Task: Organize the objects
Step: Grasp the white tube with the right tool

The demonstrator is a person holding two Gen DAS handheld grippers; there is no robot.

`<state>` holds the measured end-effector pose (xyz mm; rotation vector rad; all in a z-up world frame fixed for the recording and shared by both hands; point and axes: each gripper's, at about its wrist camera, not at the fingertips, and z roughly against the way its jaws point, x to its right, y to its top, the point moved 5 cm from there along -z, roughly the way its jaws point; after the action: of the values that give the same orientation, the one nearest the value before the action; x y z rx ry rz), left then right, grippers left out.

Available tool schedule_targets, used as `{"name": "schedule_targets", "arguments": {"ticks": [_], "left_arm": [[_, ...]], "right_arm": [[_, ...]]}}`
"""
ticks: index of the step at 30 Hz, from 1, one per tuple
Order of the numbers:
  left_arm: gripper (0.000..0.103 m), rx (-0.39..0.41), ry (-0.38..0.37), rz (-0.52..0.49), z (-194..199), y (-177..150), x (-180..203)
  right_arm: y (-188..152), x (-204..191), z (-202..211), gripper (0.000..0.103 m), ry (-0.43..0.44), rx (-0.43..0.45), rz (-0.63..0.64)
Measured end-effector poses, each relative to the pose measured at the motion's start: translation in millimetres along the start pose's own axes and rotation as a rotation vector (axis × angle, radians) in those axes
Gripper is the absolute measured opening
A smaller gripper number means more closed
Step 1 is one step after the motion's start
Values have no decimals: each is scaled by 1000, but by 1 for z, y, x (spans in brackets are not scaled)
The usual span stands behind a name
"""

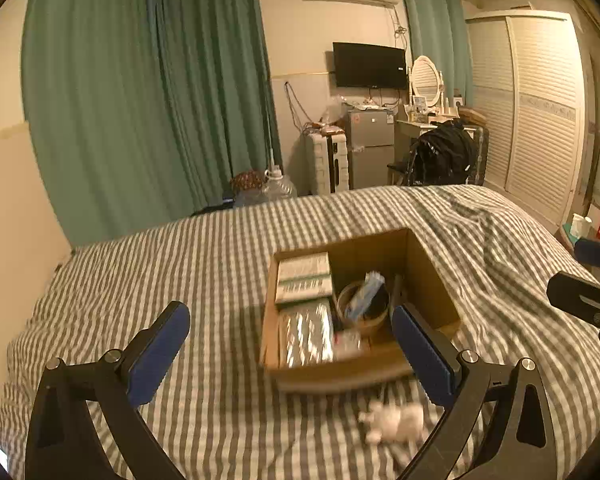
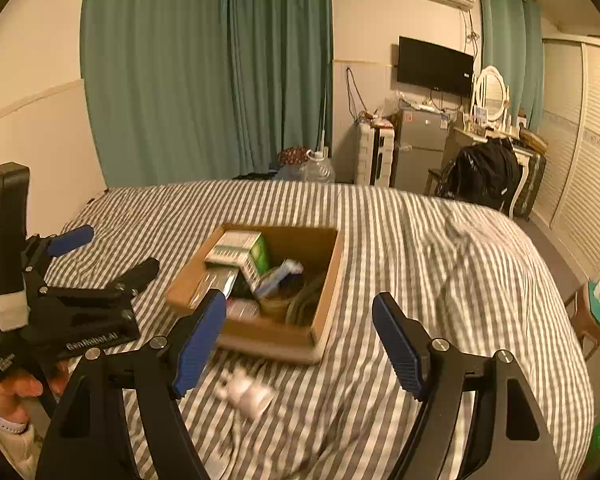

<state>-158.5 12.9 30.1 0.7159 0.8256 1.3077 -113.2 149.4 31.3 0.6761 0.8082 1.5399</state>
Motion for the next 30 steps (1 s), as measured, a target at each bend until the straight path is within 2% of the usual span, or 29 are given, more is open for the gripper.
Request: {"name": "schedule_targets", "arguments": {"ticks": [6,13,15,17,22,26,30], "left_arm": [[103,-56,66,25,17,-59,-23],[103,-151,117,52,5,-142,-37],[103,-165,124,65,2,-163,-39],[103,-185,123,65,-2,-181,-41],[103,-206,116,82,-6,-205,-50],[103,-217,97,126,-8,-212,-59],[103,-218,78,139,-10,-216,-61]], "right_arm": [[-62,-26,-6,75,23,-85,-29],[-138,-58,-40,75,5,-213,-13],[-156,-71,-48,70,18,-255,17],[-175,-85,-57,58,41,-317,42],[-215,-113,-78,41,81,-440,92],[-228,-116,-90,40,42,-474,110],[-237,-111,-102,41,42,-512,80]]}}
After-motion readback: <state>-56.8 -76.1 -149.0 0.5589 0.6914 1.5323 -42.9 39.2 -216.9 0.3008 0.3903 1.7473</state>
